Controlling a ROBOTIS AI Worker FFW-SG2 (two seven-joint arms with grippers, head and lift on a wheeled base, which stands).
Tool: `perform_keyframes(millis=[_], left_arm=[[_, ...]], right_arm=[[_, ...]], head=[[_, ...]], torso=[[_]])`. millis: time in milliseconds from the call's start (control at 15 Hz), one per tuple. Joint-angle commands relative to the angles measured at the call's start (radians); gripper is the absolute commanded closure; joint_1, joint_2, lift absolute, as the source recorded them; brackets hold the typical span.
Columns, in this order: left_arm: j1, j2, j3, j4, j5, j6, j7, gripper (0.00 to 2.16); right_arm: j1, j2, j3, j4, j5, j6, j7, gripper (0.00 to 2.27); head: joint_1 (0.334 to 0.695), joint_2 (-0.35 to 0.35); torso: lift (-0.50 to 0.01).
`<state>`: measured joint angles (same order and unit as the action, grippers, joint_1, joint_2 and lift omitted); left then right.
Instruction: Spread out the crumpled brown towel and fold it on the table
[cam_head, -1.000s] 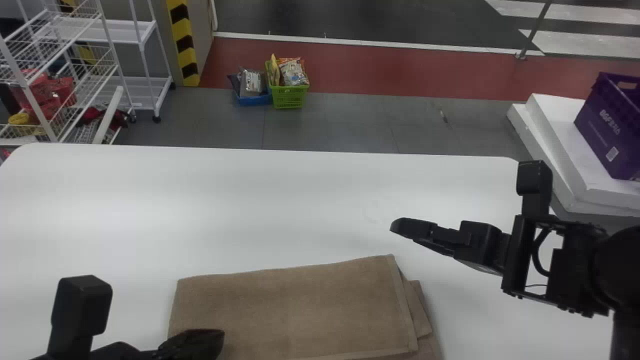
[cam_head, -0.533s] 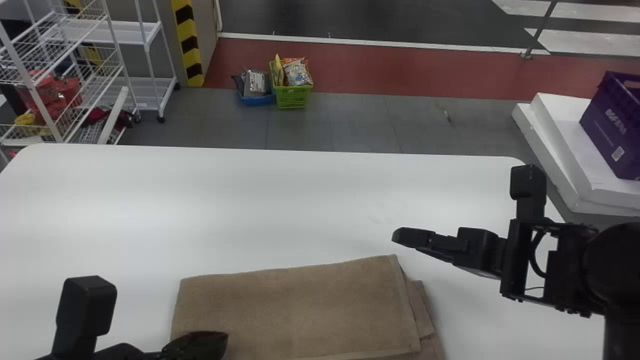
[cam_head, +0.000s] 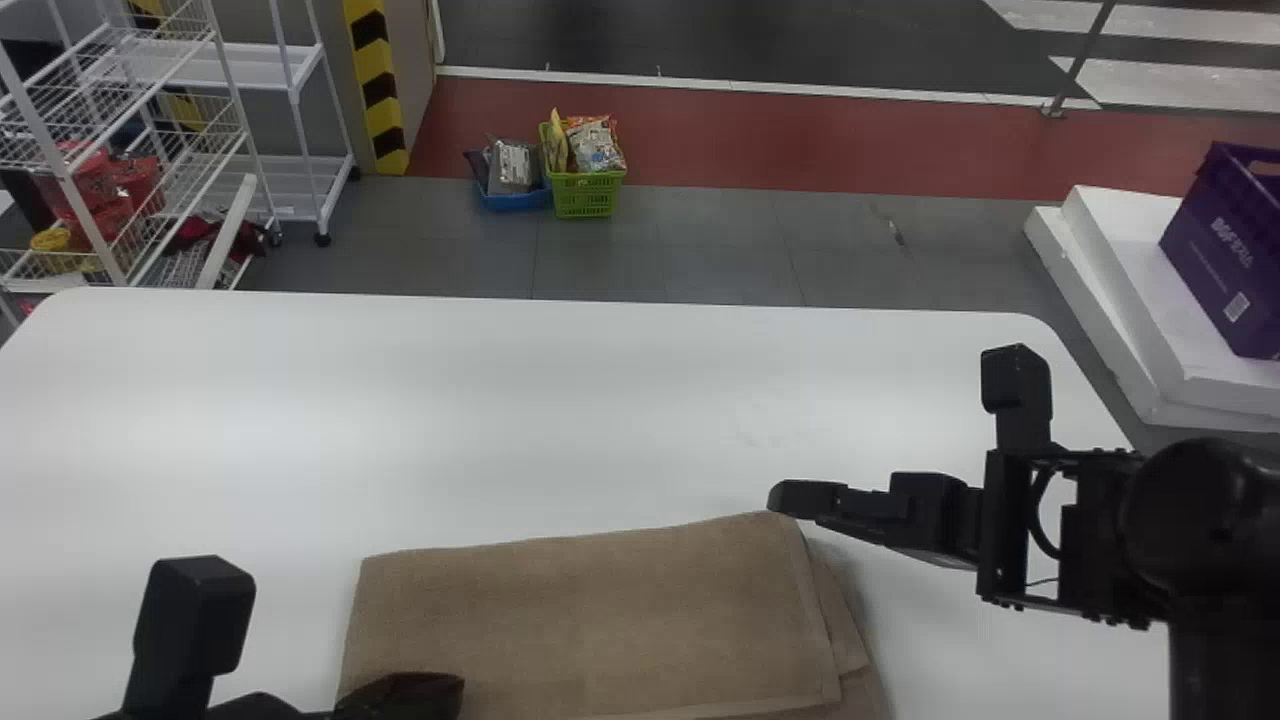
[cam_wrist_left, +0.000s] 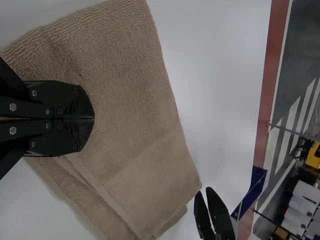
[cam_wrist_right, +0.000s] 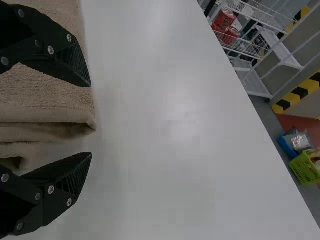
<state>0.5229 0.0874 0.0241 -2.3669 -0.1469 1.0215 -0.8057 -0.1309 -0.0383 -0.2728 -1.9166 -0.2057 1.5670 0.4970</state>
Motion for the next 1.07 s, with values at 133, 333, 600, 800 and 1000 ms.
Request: perform_keyframes(millis=[133,333,600,800,1000], left_arm=[[-0.014,0.000,0.000,0.000,-0.003,0.018,-0.003,2.13],[-0.021,0.000,-0.003,0.002,-0.005,0.018,-0.004,2.13],[-0.024,0.000,-0.007,0.000,-0.013,0.024,-0.007,2.13],[-0.024,0.000,-0.009,0.000,-0.014,0.036,-0.012,2.13],[-0.024,0.000,-0.007,0.000,-0.017,0.042,-0.012,2.13]], right_arm=[[-0.019,0.000,0.029,0.039,0.003,0.005,0.000,0.48],[-0.023,-0.002,0.035,0.048,0.003,0.005,0.000,0.54],[-0.032,-0.005,0.049,0.067,0.008,0.005,0.009,0.59],[-0.033,-0.005,0.043,0.070,0.011,0.005,0.021,1.00],[-0.016,-0.003,0.035,0.037,0.009,0.005,0.046,1.54]], head=[[0.695,-0.085],[0.695,-0.071],[0.695,-0.068],[0.695,-0.064],[0.695,-0.063]], torso=[[-0.127],[-0.127],[-0.127],[-0.127],[-0.127]])
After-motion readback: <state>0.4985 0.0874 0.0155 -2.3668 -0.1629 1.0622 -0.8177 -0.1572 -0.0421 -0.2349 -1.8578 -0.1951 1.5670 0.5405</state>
